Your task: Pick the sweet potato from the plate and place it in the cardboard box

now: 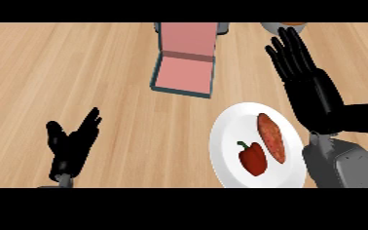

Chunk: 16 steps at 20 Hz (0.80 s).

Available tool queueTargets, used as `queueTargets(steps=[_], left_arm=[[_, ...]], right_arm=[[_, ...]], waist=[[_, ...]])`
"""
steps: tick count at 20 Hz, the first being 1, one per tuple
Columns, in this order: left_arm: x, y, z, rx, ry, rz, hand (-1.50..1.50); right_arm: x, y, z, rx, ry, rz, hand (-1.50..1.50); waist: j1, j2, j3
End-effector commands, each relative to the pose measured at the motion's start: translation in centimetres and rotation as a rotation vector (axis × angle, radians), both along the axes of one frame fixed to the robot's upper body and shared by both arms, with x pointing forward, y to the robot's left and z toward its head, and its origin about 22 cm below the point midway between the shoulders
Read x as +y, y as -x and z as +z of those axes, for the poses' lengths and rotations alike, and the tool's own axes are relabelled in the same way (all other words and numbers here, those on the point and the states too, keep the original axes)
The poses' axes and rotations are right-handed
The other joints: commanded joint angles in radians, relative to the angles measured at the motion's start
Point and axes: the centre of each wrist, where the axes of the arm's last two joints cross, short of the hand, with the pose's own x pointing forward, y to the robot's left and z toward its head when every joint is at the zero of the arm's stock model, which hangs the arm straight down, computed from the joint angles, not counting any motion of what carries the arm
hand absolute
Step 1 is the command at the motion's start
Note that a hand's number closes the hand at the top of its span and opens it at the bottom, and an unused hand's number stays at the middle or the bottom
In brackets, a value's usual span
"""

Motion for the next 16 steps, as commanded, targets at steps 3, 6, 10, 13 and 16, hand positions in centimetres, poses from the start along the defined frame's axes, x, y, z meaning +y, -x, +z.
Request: queueTargets(steps=[3,6,10,13,16], left_arm=[[1.8,-0.7,4.3,-0.191,-0.211,0.005,0.00],[2.5,-2.7,8.2,-0.389,-0.412,-0.014,0.00],[1.1,-1.7,6.0,-0.352,-0.363,-0.047,0.00],[0.8,-1.6,5.1,-0.337,-0.387,-0.038,0.00],[-0.4,-1.5,5.8,-0.343,-0.375,-0.026,0.00]], right_arm=[[-0.1,-2.6,-0.7,-0.057,-0.002,0.078,-1.50],[-1.6,-4.0,0.1,-0.132,-0.001,0.081,-1.50],[-3.7,-2.1,-7.6,0.064,0.309,-0.321,-1.50],[-4.6,-2.8,-10.4,0.030,0.165,-0.320,-1.50],[-8.5,-2.3,-10.1,-0.019,0.306,-0.247,-1.50]], waist=[[-0.014,-0.013,-0.022],[-0.002,-0.010,-0.020],[-0.023,-0.009,-0.022],[-0.027,-0.011,-0.023],[-0.034,-0.015,-0.023]])
